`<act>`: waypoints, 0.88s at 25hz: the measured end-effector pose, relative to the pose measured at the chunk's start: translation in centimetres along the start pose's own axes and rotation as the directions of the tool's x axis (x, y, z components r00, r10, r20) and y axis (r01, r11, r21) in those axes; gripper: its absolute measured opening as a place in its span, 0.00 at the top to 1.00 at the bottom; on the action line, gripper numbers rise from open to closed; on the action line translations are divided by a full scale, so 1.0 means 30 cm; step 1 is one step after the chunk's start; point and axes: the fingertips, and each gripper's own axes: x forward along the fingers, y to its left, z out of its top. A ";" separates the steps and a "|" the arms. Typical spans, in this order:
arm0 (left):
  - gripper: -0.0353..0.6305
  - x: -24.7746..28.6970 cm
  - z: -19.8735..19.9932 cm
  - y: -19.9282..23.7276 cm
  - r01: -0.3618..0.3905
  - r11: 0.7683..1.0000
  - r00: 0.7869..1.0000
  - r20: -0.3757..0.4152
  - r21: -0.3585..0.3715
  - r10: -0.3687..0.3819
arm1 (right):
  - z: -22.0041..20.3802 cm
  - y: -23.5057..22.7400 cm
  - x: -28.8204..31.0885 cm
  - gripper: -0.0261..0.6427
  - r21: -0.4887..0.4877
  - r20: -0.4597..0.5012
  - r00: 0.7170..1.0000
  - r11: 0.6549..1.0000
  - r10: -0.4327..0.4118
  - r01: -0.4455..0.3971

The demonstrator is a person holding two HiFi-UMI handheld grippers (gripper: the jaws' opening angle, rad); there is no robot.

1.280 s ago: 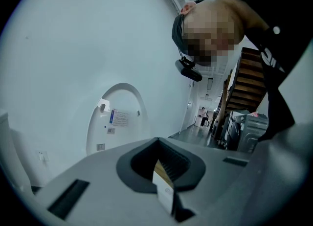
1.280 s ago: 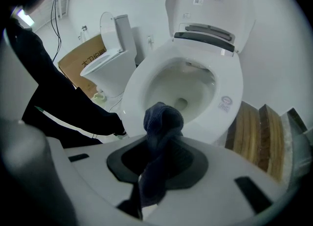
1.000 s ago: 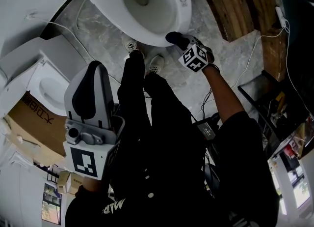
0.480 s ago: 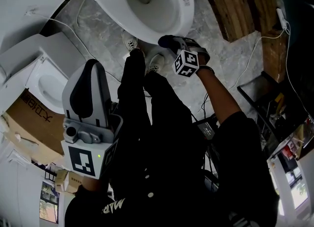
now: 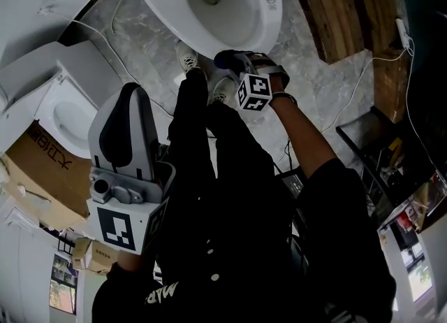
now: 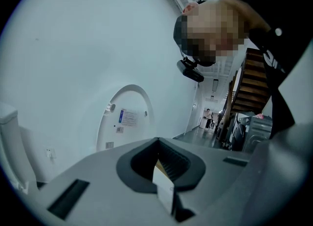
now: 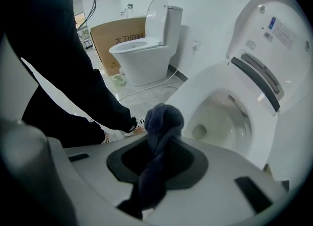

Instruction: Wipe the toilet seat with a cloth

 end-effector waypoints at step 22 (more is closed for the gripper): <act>0.94 0.028 0.005 0.077 -0.036 0.999 0.999 -0.013 -0.015 0.036 | 0.168 -0.085 0.065 0.83 -0.062 0.061 0.997 0.997 0.050 -0.046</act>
